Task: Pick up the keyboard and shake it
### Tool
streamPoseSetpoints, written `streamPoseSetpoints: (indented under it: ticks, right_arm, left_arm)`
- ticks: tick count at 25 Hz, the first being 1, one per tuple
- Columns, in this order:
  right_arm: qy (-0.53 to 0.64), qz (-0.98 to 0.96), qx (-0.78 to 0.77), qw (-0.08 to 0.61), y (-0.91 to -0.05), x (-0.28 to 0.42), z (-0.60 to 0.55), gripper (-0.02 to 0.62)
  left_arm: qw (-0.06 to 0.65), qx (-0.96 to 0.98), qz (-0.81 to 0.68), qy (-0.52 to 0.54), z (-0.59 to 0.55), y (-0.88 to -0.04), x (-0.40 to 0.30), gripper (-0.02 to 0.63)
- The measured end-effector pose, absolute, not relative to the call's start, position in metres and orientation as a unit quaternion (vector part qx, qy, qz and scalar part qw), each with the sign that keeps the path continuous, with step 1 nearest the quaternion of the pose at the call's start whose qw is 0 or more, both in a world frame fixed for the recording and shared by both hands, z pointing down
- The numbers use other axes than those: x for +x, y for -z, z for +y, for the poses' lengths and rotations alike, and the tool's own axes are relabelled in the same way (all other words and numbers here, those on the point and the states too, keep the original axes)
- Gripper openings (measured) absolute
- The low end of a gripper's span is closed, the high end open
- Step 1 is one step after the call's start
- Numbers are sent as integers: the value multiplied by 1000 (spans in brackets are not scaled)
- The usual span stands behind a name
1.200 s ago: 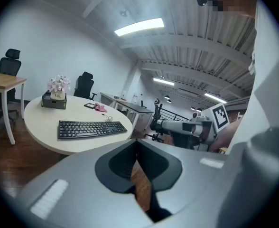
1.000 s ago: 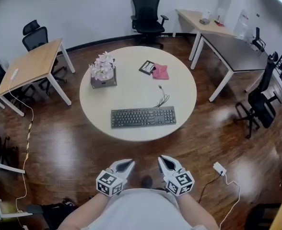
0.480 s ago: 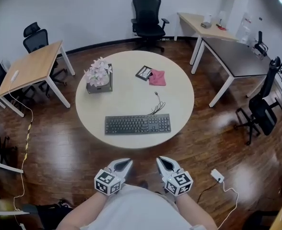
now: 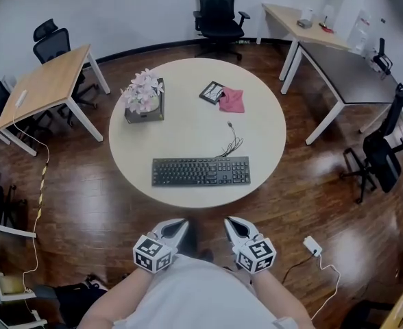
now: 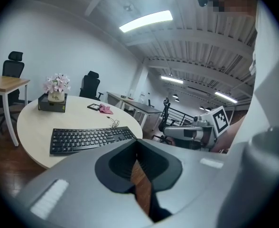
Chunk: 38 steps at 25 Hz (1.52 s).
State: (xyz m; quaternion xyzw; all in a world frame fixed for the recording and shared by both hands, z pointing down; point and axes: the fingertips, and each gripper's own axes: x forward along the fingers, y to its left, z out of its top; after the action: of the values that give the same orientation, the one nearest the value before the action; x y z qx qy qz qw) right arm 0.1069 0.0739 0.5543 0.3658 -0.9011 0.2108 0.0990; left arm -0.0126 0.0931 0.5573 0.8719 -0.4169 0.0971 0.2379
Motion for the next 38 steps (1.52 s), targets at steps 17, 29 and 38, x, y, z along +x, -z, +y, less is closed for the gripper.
streamPoseSetpoints:
  ticks: [17,29,38]
  right_arm:
    - [-211,-879,408,130,-562,105,-7,2]
    - [-250,-844,442,172,-593,110,-50,3]
    - [-259,-817,478,194,-613,123,-69,3]
  left_arm:
    - [250,884,-378,-113,3,-576,-29,-2]
    - [281,888,-342,-122,-47,-596,-43,0]
    - [294,889,-323,-137,-63,-613,-52,2]
